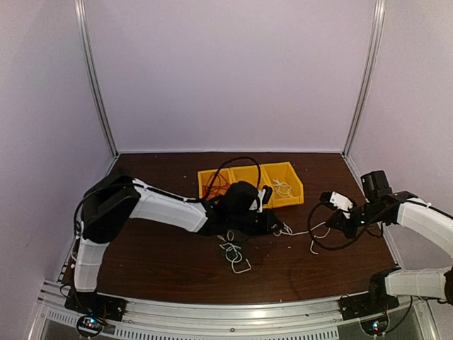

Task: Untangle the cables
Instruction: Pull the untangled cable.

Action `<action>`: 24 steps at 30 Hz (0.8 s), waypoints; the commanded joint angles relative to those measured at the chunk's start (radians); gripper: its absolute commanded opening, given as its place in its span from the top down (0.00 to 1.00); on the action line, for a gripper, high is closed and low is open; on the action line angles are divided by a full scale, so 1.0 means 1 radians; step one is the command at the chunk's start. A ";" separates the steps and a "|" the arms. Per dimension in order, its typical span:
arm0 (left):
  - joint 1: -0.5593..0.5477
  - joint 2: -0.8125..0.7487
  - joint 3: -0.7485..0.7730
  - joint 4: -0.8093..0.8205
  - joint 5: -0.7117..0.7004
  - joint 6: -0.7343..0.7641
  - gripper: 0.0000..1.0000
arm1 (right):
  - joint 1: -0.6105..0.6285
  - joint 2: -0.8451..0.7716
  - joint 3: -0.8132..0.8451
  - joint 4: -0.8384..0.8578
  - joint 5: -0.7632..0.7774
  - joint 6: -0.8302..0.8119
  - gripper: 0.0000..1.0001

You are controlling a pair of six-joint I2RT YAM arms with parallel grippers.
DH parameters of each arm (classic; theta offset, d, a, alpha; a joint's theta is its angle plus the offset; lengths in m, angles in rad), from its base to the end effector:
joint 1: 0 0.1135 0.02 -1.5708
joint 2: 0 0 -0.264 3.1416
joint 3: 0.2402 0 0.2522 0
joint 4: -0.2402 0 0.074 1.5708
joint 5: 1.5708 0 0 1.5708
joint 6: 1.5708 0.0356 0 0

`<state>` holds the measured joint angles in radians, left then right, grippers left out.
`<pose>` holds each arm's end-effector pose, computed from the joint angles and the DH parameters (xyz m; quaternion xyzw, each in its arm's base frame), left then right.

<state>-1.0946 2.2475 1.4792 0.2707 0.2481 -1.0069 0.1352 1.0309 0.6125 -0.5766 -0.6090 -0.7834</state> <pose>0.2207 -0.4471 0.1404 0.1006 0.8493 -0.4931 0.1598 0.1842 0.0456 0.2087 -0.4818 0.7822 0.1862 0.3483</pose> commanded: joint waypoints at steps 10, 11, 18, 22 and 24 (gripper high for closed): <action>0.096 -0.547 -0.466 0.235 -0.218 0.147 1.00 | -0.073 0.039 -0.010 0.083 0.139 0.091 1.00; 0.098 -0.569 -0.481 0.239 -0.218 0.152 1.00 | -0.077 0.044 -0.005 0.079 0.145 0.095 1.00; 0.115 -0.792 -0.572 0.139 -0.403 0.256 1.00 | -0.113 0.075 0.008 0.115 0.227 0.132 1.00; 0.117 -0.957 -0.607 0.039 -0.545 0.325 1.00 | -0.123 0.101 0.030 0.150 0.275 0.158 1.00; 0.121 -1.029 -0.632 0.012 -0.588 0.339 1.00 | -0.150 0.129 0.056 0.158 0.291 0.175 1.00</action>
<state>-0.9871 1.3434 0.8871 0.3260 -0.1707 -0.7506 0.0162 1.1248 0.6147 -0.4686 -0.4149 -0.6559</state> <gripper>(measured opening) 0.008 0.005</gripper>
